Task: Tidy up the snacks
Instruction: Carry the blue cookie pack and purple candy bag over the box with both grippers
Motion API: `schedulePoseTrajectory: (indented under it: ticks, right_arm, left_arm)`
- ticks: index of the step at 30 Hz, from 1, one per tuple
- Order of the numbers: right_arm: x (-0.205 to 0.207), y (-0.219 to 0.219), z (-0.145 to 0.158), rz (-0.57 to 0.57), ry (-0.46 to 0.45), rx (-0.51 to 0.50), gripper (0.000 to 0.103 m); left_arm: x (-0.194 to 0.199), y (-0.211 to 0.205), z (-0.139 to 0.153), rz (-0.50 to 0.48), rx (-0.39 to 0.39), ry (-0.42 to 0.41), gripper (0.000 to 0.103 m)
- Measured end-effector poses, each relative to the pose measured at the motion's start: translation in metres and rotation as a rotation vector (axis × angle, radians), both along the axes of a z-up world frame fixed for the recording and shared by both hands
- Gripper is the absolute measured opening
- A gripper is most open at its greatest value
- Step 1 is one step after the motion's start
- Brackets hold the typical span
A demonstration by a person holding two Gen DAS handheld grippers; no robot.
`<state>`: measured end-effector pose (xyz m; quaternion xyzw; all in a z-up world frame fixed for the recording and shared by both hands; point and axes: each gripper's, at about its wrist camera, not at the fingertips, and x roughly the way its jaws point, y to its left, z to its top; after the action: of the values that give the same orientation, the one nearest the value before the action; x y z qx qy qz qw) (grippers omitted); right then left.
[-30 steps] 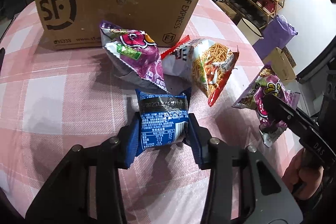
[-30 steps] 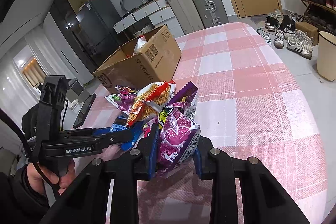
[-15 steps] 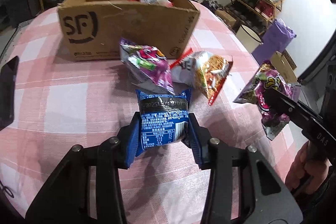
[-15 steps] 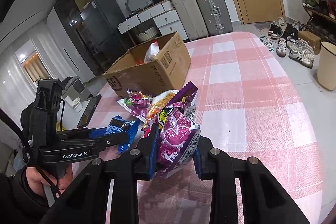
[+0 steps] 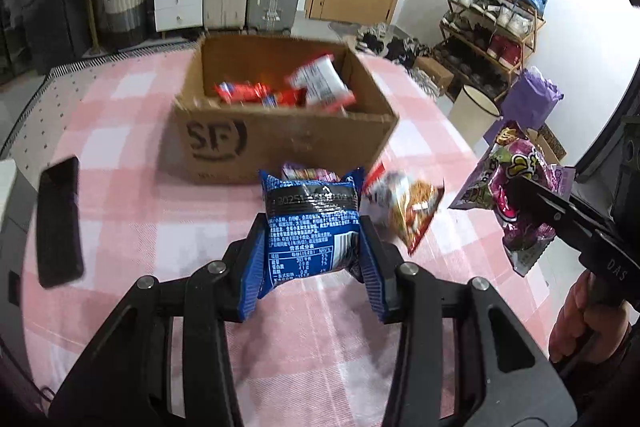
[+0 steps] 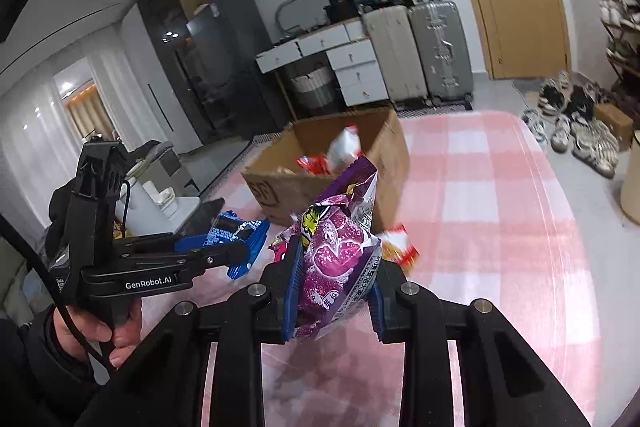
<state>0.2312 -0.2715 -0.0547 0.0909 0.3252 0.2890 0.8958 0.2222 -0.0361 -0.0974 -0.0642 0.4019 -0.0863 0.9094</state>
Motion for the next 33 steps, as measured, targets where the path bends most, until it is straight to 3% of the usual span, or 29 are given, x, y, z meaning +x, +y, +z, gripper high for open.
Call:
schedulePoseTrajectory:
  ticks: [13, 22, 28, 33]
  right_arm:
    - [0.034, 0.04, 0.06, 0.096, -0.077, 0.03, 0.028]
    - [0.074, 0.073, 0.098, 0.13, -0.119, 0.021, 0.028]
    - [0.107, 0.093, 0.118, 0.13, -0.134, 0.028, 0.028]
    - [0.142, 0.104, 0.12, 0.111, -0.127, 0.023, 0.028]
  left_arm:
    - [0.004, 0.06, 0.083, 0.026, -0.003, -0.121, 0.04]
    - [0.03, 0.096, 0.141, 0.015, -0.015, -0.184, 0.04]
    - [0.063, 0.106, 0.163, 0.005, 0.021, -0.185, 0.04]
    - [0.105, 0.105, 0.157, -0.006, 0.041, -0.151, 0.04]
